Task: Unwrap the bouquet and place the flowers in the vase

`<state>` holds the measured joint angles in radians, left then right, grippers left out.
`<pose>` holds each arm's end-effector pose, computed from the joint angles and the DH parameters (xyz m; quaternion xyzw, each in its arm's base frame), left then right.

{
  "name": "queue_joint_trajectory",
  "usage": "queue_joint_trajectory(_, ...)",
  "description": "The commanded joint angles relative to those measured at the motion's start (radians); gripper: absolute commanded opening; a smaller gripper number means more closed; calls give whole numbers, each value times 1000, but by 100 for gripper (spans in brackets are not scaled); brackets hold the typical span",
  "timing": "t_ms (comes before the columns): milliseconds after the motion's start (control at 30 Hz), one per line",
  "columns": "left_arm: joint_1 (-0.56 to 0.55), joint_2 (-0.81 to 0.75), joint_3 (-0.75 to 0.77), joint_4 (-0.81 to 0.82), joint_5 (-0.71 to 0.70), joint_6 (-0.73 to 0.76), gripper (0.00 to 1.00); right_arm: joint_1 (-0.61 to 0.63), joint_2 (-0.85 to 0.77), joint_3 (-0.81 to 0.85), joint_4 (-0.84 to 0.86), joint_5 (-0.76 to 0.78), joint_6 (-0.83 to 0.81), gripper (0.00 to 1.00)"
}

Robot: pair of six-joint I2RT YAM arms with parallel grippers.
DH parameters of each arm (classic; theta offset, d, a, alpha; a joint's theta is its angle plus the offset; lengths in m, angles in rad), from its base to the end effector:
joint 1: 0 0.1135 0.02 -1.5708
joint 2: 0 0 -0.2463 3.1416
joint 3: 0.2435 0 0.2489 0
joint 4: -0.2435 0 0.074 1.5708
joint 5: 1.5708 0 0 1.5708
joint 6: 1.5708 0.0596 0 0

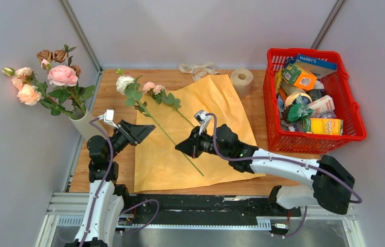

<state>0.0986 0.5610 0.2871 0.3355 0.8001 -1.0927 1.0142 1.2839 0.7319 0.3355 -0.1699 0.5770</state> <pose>0.1789 -0.0253 0.2441 -0.1191 0.6815 -0.5545 0.4626 0.1590 0.2746 0.2456 -0.2203 0.7465 0.4922 0.3897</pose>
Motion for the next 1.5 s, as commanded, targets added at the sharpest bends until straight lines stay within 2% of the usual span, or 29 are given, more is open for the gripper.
queue_joint_trajectory(0,-16,-7,-6,80,-22,-42,65,50,-23,9,89,-3,29,0)
queue_joint_trajectory(100,-23,-9,-8,82,-38,-53,64,81,-2,14,96,1,27,0)
queue_joint_trajectory(167,-23,-7,-6,79,-33,-61,56,95,18,17,100,3,27,0)
queue_joint_trajectory(200,-23,-6,-5,74,-30,-59,43,101,23,17,100,7,26,0)
queue_joint_trajectory(233,-23,-4,-2,56,-26,-56,37,106,32,15,99,12,27,0)
queue_joint_trajectory(267,-25,-6,0,40,-24,-52,21,110,37,12,99,18,27,0)
queue_joint_trajectory(300,-23,-12,7,5,-25,-47,14,113,38,9,102,21,29,0)
queue_joint_trajectory(333,-23,-16,14,-19,-30,-26,2,115,41,6,102,24,29,1)
queue_joint_trajectory(467,-23,-64,59,-173,-88,69,0,116,46,-9,89,52,41,28)
queue_joint_trajectory(600,-23,-134,162,-331,-174,232,0,116,35,-40,88,73,43,72)
queue_joint_trajectory(667,-25,-179,222,-440,-254,344,0,116,26,-48,74,99,41,100)
queue_joint_trajectory(800,-25,-269,348,-553,-398,619,0,116,12,-57,46,130,29,100)
queue_joint_trajectory(933,-23,-221,536,-664,-531,821,0,116,12,-58,43,129,23,100)
queue_joint_trajectory(1167,-23,-216,675,-609,-787,941,0,116,3,-51,20,132,3,100)
queue_joint_trajectory(1200,-23,-217,679,-581,-797,964,0,116,0,-49,14,133,0,100)
queue_joint_trajectory(1367,-23,-201,690,-483,-1079,1030,0,116,-26,-51,-6,142,-14,100)
queue_joint_trajectory(1467,-23,-161,718,-486,-1142,1068,0,118,-44,-51,-19,158,-22,100)
